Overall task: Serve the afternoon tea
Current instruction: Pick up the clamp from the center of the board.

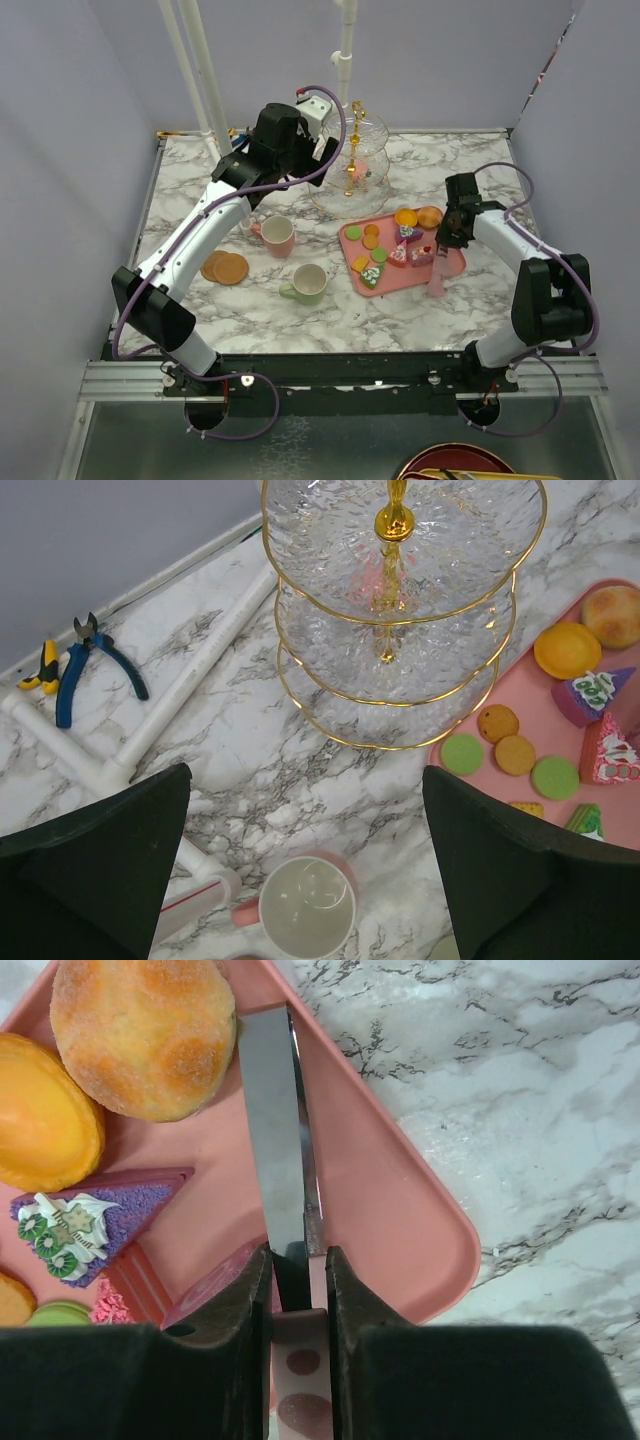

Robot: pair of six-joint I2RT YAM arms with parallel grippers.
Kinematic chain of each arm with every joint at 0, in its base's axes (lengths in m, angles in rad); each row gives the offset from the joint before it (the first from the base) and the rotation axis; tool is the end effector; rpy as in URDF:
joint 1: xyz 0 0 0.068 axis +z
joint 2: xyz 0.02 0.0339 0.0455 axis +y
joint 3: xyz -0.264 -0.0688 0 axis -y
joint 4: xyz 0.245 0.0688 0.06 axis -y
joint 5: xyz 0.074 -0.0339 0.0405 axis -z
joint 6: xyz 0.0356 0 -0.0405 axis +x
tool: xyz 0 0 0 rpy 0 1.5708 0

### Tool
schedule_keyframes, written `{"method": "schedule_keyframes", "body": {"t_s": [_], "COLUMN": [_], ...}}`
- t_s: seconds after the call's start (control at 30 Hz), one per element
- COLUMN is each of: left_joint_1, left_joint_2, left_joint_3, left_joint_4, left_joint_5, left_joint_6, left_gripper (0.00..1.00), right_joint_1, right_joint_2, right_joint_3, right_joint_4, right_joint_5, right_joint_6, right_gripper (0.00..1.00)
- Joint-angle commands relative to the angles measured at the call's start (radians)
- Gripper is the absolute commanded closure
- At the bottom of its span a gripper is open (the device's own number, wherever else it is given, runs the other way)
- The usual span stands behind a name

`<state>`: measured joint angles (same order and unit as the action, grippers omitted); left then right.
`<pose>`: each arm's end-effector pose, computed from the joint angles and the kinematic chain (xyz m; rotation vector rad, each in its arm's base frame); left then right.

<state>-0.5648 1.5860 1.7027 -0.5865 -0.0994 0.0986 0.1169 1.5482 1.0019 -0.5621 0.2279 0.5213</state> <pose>0.3042 -0.1886 0.4161 0.6062 1.9514 -0.1907 0.3019 0.0274 0.2041 0.5980 2.5640 -0.0916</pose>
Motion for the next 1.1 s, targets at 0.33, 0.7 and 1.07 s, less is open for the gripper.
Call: {"method": "schedule_keyframes", "body": {"t_s": [0.33,0.7,1.07], "left_joint_1": [0.003,0.001,-0.069], "left_joint_2": [-0.066,-0.104,-0.095], "left_joint_3": [-0.064,-0.070,-0.024], "left_joint_4": [-0.067,-0.027,0.209], "left_joint_5": [0.261,0.494,0.606], "left_joint_6": [-0.088,-0.094,-0.176], "left_gripper": [0.01,0.01,0.01], "right_joint_1": [-0.008,-0.007,0.015], "right_joint_2": [-0.221,-0.626,-0.575], "right_joint_3": [0.042,0.007,0.160], "right_joint_4": [-0.091,0.249,0.686], "right_joint_5": [0.074,-0.249,-0.499], "right_joint_6": [-0.030,-0.078,0.162], "right_gripper": [0.92,0.92,0.89]}}
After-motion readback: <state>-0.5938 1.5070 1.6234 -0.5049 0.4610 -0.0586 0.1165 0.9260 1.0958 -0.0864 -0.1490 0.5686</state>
